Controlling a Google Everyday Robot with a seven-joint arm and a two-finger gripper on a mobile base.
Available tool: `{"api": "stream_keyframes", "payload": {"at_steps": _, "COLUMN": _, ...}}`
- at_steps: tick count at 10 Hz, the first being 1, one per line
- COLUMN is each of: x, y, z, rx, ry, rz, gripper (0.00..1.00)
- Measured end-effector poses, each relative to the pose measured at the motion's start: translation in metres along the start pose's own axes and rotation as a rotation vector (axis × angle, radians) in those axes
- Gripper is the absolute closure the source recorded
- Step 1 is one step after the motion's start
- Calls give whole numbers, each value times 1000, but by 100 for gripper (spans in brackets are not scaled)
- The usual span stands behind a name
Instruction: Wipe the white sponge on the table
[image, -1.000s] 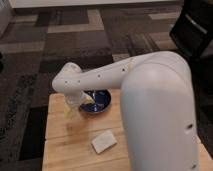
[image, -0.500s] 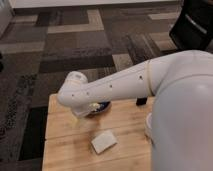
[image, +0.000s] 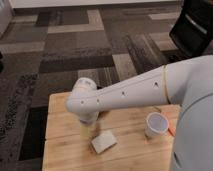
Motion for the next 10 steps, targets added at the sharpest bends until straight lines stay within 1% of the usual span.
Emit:
{"api": "stream_keyframes", "payload": {"at_steps": 1, "x": -3, "y": -2, "z": -2, "rx": 4, "ry": -6, "rz": -93, "gripper": 20}}
{"api": "stream_keyframes", "payload": {"at_steps": 2, "x": -4, "y": -5, "z": -4, "rx": 15, "ry": 0, "rz": -170, "gripper": 20}}
{"api": "stream_keyframes", "payload": {"at_steps": 4, "x": -3, "y": -9, "z": -6, "rx": 25, "ry": 9, "rz": -226, "gripper": 20}}
{"api": "stream_keyframes", "payload": {"at_steps": 9, "x": -3, "y": -10, "z": -6, "rx": 26, "ry": 10, "rz": -231, "gripper": 20}}
{"api": "stream_keyframes", "payload": {"at_steps": 10, "x": -4, "y": -8, "z": -5, "rx": 28, "ry": 4, "rz": -251, "gripper": 20}}
